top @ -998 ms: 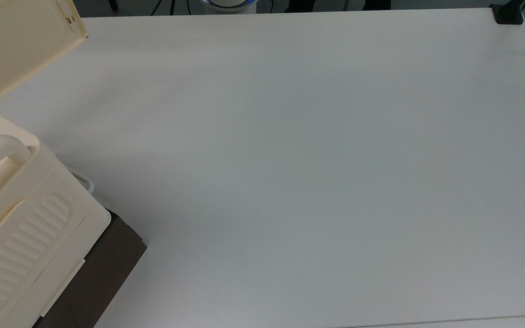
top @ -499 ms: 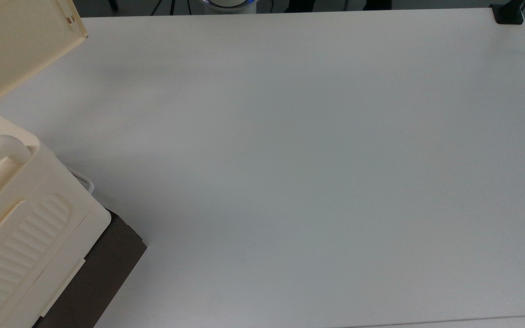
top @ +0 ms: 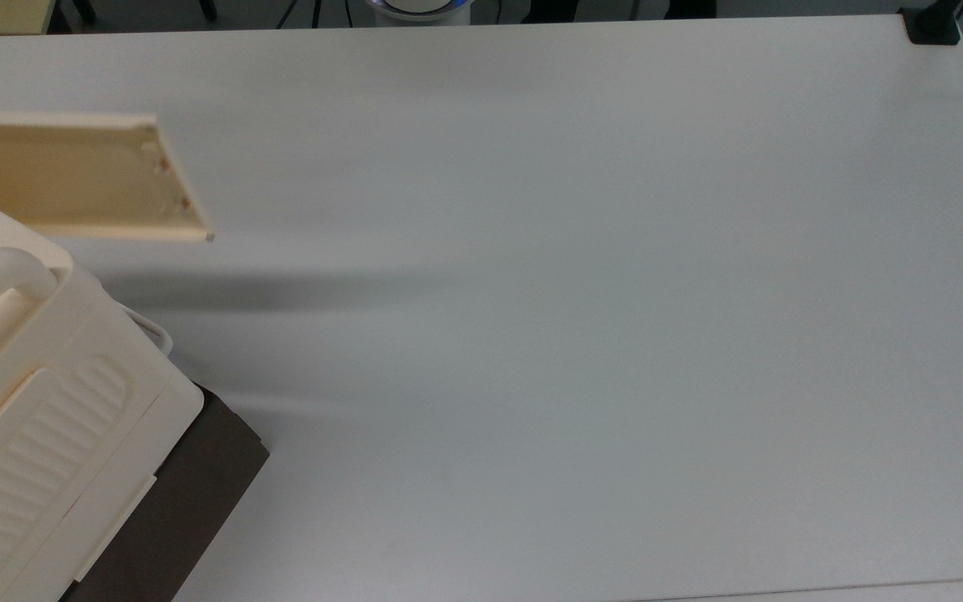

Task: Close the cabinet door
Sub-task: 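Push the door with the gripper to swing it shut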

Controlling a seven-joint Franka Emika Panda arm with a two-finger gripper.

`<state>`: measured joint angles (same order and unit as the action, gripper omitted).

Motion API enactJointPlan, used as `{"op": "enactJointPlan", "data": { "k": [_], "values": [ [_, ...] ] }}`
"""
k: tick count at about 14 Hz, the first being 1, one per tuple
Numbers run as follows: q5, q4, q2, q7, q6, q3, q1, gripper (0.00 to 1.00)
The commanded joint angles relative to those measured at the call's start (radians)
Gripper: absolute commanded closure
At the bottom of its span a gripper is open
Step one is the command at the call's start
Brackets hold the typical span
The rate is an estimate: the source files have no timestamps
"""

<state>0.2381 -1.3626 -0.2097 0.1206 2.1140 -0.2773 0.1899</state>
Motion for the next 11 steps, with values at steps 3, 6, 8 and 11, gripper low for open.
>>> {"op": "enactJointPlan", "data": {
  "k": [3, 6, 8, 11],
  "values": [
    [0.015, -0.02, 0.001, -0.012, 0.029, -0.003, -0.004, 1.0],
    [0.006, -0.013, -0.036, -0.013, 0.062, -0.003, -0.007, 1.0],
    [0.012, -0.02, -0.053, -0.018, 0.171, -0.003, -0.024, 1.0],
    [0.015, -0.018, -0.088, -0.019, 0.283, -0.003, -0.03, 1.0]
  ]
}}
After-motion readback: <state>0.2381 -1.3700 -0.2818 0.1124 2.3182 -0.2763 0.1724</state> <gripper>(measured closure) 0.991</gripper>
